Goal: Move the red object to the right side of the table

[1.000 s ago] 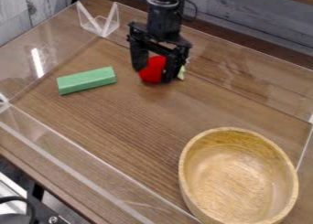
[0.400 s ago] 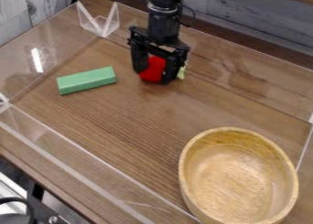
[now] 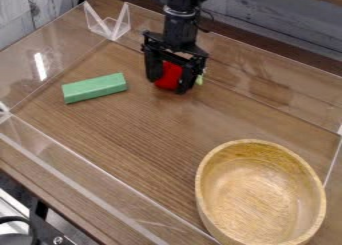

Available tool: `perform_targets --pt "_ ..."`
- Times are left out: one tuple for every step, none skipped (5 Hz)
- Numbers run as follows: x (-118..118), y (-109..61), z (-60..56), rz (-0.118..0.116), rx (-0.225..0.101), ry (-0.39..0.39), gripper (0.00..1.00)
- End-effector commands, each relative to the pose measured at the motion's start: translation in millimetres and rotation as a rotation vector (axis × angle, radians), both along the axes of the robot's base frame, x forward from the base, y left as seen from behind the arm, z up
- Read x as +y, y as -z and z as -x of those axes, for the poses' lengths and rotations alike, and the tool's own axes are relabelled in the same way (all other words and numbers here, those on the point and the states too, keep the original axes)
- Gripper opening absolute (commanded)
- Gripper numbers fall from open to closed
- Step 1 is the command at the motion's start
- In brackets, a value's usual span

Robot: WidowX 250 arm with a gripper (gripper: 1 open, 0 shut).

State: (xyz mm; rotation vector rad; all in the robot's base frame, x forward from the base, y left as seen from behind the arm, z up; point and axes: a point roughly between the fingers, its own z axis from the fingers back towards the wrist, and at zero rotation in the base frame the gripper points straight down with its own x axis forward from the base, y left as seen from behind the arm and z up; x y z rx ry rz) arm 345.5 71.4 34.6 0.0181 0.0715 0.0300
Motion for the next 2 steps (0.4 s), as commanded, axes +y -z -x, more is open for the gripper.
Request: perform_targets --pt "7.9 -14.3 -14.8 -0.013 -0.062 -0.019 1.00" --pt "9.6 -12.0 -19.7 -0.011 -0.064 -0.026 1.00"
